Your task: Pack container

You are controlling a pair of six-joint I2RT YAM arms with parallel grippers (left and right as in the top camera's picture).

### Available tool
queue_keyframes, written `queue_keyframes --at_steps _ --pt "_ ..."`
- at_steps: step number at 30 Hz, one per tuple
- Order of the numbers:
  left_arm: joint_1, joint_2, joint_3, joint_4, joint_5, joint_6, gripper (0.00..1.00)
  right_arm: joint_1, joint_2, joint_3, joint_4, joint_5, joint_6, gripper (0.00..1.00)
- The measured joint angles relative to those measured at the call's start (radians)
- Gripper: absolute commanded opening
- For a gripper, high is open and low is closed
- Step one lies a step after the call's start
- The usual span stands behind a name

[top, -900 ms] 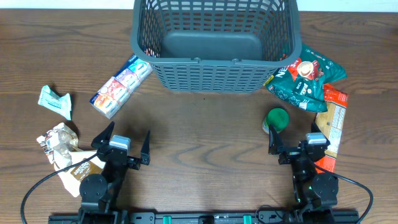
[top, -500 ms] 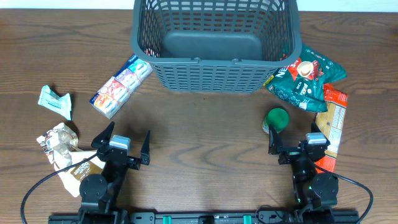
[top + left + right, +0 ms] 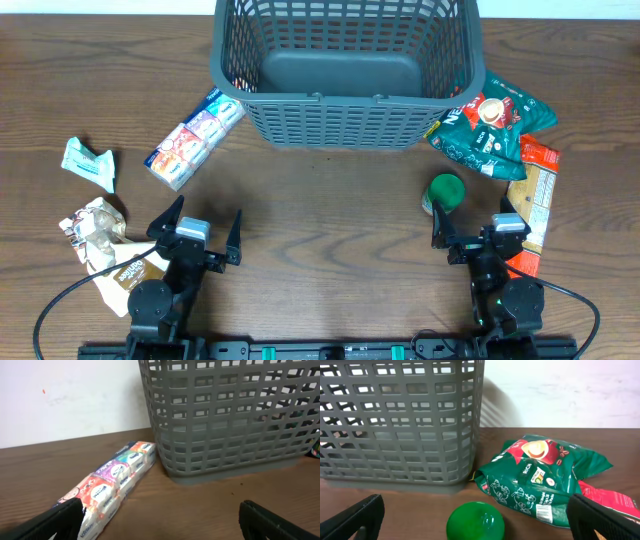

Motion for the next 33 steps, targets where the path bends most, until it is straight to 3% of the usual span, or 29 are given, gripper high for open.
queue_keyframes --at_steps 29,33 --pt "0.0 0.0 0.0 0.0 0.0 0.0 0.98 0.0 0.0 0.0 0.003 -0.011 0.002 0.99" --pt "0.0 0.0 0.0 0.002 -0.005 0.007 0.98 0.0 0.0 0.0 0.005 -0.023 0.068 0.99"
